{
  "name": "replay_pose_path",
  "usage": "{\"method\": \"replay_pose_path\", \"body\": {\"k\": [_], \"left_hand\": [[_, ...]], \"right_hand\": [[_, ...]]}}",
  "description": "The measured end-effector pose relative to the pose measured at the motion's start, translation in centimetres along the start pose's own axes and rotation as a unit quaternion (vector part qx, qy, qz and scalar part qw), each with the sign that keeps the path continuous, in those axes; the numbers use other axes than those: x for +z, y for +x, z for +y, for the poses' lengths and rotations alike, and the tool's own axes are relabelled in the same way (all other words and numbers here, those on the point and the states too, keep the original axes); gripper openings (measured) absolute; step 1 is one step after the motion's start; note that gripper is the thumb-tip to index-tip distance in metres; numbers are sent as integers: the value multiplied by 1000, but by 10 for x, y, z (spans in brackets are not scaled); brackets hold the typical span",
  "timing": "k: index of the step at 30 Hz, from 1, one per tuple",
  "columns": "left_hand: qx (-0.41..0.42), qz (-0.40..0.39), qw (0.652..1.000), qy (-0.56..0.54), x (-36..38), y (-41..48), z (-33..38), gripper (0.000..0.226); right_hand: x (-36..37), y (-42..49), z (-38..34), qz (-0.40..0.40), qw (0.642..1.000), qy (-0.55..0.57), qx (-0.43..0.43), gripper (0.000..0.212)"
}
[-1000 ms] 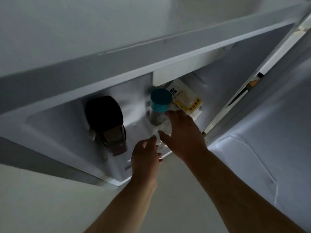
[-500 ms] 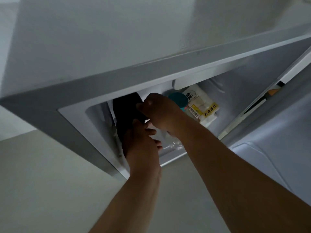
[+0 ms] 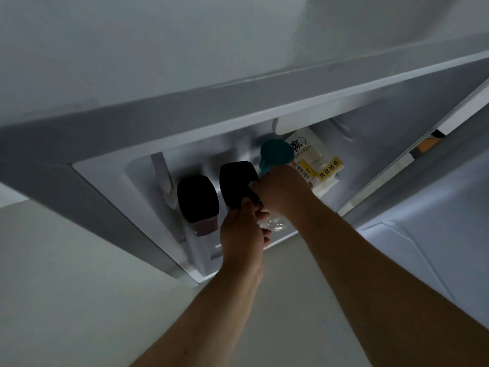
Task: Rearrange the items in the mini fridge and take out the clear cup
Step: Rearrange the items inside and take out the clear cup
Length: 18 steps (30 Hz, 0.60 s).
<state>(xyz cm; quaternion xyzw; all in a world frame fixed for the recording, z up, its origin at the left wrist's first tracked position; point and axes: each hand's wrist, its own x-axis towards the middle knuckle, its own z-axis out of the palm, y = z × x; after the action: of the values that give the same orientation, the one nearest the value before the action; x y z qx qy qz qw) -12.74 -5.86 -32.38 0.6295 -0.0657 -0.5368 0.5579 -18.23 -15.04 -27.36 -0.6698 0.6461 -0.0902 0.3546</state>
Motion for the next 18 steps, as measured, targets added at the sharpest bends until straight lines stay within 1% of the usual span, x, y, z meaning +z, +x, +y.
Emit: {"method": "replay_pose_path", "body": {"k": [2,3,4,6,7,8,10,11,12,14,15,16,18], "left_hand": [[-16,-1,1000,2,-7,12,-7,34],[-23,0,1000,7,-10,18,-10,34],[-26,0,1000,14,-12,22,-12,33],[-19,4,1000,21,-14,28,-15,32],[-14,4,999,28,-13,29,-16,32],[-7,2,999,40,-13,29,-17,32],[14,4,996,91,-17,25,-23,28],[36,12,992,122,-23,20,-27,26],[60,22,987,148,-30,15,-33,29],[98,42,974,198,-42,7,-44,51],[109,48,967,227,-45,5,-47,62],[117,51,960,251,-46,6,-48,70],[134,42,954,264,-45,14,-50,71]], "right_hand": [[13,3,-1,-8,995,-95,-20,31],[23,10,3,-4,985,-161,-57,30],[26,8,0,1,979,-196,-58,30],[30,7,-3,6,956,-278,-92,34],[32,8,-1,10,949,-293,-112,34],[33,6,-2,13,949,-296,-110,32],[34,-3,-1,76,951,-267,-134,20],[36,-7,3,114,947,-240,-179,15],[38,-14,6,130,937,-224,-233,15],[47,-23,18,93,904,-250,-334,25],[51,-26,21,58,892,-260,-366,34],[54,-26,25,31,887,-266,-377,42],[58,-24,31,-9,888,-275,-368,54]]}}
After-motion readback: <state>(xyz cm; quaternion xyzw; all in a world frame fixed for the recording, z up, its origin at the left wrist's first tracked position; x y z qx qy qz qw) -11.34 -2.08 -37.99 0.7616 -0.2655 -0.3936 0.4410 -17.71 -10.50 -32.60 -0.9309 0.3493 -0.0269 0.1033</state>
